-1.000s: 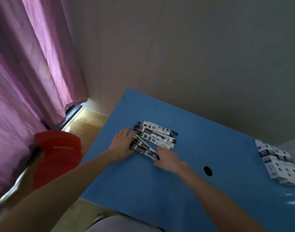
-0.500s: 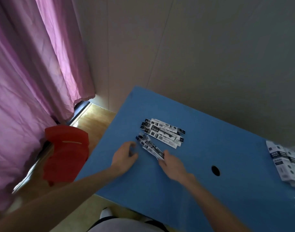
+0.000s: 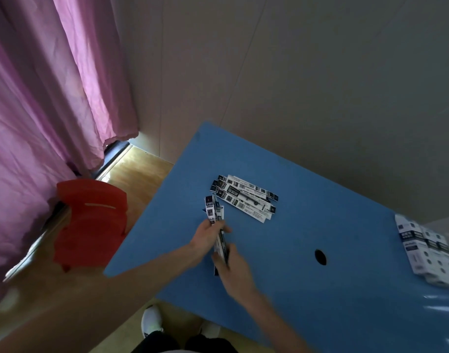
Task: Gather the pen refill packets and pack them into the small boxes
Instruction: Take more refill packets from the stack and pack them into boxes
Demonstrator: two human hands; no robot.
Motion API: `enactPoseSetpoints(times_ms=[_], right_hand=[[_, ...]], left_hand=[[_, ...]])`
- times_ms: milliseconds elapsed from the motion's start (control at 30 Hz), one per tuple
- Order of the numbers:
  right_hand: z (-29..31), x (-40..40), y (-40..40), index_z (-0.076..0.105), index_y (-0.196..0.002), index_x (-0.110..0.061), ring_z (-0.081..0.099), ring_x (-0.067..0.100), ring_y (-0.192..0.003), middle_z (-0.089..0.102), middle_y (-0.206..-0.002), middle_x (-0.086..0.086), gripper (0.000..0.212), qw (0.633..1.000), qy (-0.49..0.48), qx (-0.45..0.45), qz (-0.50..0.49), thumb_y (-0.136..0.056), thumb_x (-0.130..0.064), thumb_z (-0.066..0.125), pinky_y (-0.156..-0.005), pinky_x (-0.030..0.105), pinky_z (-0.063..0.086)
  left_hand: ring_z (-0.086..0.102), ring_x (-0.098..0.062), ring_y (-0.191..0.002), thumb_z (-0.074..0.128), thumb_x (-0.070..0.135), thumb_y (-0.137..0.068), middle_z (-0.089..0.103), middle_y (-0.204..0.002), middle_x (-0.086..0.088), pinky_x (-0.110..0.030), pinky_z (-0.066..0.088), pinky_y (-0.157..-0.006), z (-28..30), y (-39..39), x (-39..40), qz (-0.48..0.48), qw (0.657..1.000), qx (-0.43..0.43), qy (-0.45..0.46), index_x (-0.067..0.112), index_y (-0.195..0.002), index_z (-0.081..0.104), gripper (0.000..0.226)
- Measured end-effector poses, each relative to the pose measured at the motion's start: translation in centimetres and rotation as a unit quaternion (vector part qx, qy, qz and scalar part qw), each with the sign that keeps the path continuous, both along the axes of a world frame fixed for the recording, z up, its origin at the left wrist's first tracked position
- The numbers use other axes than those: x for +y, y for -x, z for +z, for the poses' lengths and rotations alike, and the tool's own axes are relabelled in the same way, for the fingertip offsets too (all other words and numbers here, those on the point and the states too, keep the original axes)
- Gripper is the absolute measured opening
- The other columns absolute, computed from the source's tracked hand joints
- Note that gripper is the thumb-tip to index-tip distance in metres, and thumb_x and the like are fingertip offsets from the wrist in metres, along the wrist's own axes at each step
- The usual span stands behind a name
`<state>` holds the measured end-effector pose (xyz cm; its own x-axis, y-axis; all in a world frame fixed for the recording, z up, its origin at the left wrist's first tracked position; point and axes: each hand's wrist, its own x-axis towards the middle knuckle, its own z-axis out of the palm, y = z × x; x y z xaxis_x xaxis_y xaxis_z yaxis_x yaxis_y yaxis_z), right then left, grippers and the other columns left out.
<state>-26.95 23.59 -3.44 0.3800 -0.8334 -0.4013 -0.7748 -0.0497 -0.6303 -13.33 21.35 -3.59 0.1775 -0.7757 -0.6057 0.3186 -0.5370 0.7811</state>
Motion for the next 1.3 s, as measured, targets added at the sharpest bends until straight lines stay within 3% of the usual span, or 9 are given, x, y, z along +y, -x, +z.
enactPoseSetpoints(times_ms=[133,267,367,533,667,800,1067,1133,1300], right_hand=[[0.2,-0.1,0.6,0.056,-0.096,-0.035,0.065,0.007,-0.078,0.067,-0.089,-0.008,0.028,0.999,-0.010,-0.027,-0.038,-0.090,-0.060,0.064,-0.064,0.026,0.049],[0.7,-0.4,4.2,0.067,-0.107,-0.031,0.067,-0.002,-0.088,0.072,-0.095,-0.013,0.027,0.988,0.008,-0.104,-0.116,-0.096,-0.055,0.063,-0.077,0.023,0.054],[1.1,-1.3,8.0,0.069,-0.117,-0.021,0.065,-0.007,-0.097,0.073,-0.105,-0.013,0.027,0.973,0.012,-0.151,-0.171,-0.100,-0.041,0.063,-0.081,0.014,0.049],[3.2,-3.4,13.6,0.069,-0.114,-0.026,0.069,0.008,-0.104,0.073,-0.110,-0.010,0.017,0.954,0.013,-0.212,-0.209,-0.102,-0.036,0.063,-0.092,0.026,0.053],[5.3,-4.2,18.6,0.070,-0.112,-0.026,0.069,0.003,-0.097,0.074,-0.107,-0.011,0.017,0.936,-0.001,-0.261,-0.236,-0.099,-0.036,0.066,-0.083,0.023,0.051],[7.0,-3.2,24.7,0.073,-0.100,-0.020,0.069,-0.004,-0.080,0.076,-0.088,-0.014,0.005,0.925,0.007,-0.298,-0.236,-0.096,-0.017,0.072,-0.070,0.012,0.049],[7.3,-0.1,38.5,0.071,-0.090,-0.016,0.070,0.008,-0.074,0.076,-0.081,-0.002,0.011,0.901,0.062,-0.303,-0.305,-0.089,-0.008,0.078,-0.075,0.025,0.056],[7.7,0.7,41.7,0.071,-0.091,-0.014,0.070,0.010,-0.073,0.076,-0.083,0.004,0.009,0.893,0.064,-0.310,-0.320,-0.089,-0.008,0.078,-0.075,0.027,0.056],[8.1,2.1,48.5,0.073,-0.098,-0.011,0.066,0.002,-0.064,0.074,-0.082,-0.003,0.005,0.872,0.062,-0.311,-0.373,-0.096,-0.008,0.069,-0.058,0.013,0.047]], left_hand=[[0.069,-0.022,-0.095,0.049,0.020,-0.107,0.075,-0.099,-0.011,-0.031,0.055,-0.083,-0.1,0.7,-0.4,0.045,0.997,0.057,0.011,0.007,-0.099,0.064,0.022],[0.075,-0.024,-0.087,0.052,0.019,-0.107,0.077,-0.092,-0.011,-0.037,0.059,-0.076,0.0,0.8,-0.7,0.053,0.989,0.136,0.012,0.004,-0.107,0.062,0.018],[0.077,-0.020,-0.087,0.060,0.022,-0.104,0.080,-0.093,-0.008,-0.034,0.058,-0.075,0.8,1.8,-0.8,-0.012,0.992,0.123,-0.004,0.006,-0.111,0.064,0.018],[0.076,-0.023,-0.097,0.070,0.027,-0.097,0.078,-0.108,-0.013,-0.035,0.059,-0.082,2.4,5.8,-0.4,-0.133,0.987,0.091,0.007,0.005,-0.116,0.064,0.030],[0.075,-0.022,-0.093,0.071,0.027,-0.096,0.078,-0.106,-0.013,-0.036,0.056,-0.085,3.8,11.7,-0.3,-0.238,0.970,0.034,0.029,0.009,-0.111,0.066,0.025],[0.074,-0.022,-0.092,0.068,0.025,-0.098,0.078,-0.106,-0.011,-0.031,0.057,-0.083,5.4,18.5,0.1,-0.327,0.943,-0.023,0.056,0.012,-0.114,0.065,0.021],[0.075,-0.022,-0.100,0.071,0.034,-0.096,0.078,-0.108,-0.008,-0.040,0.054,-0.101,6.5,32.0,0.5,-0.410,0.907,-0.061,0.072,0.011,-0.117,0.069,0.031],[0.075,-0.024,-0.101,0.072,0.034,-0.095,0.078,-0.108,-0.008,-0.038,0.055,-0.097,7.0,35.3,0.6,-0.410,0.908,-0.050,0.070,0.011,-0.117,0.069,0.031],[0.075,-0.016,-0.088,0.067,0.033,-0.098,0.078,-0.109,-0.012,-0.026,0.056,-0.075,8.1,42.3,0.6,-0.439,0.895,-0.036,0.064,0.008,-0.118,0.070,0.033]])
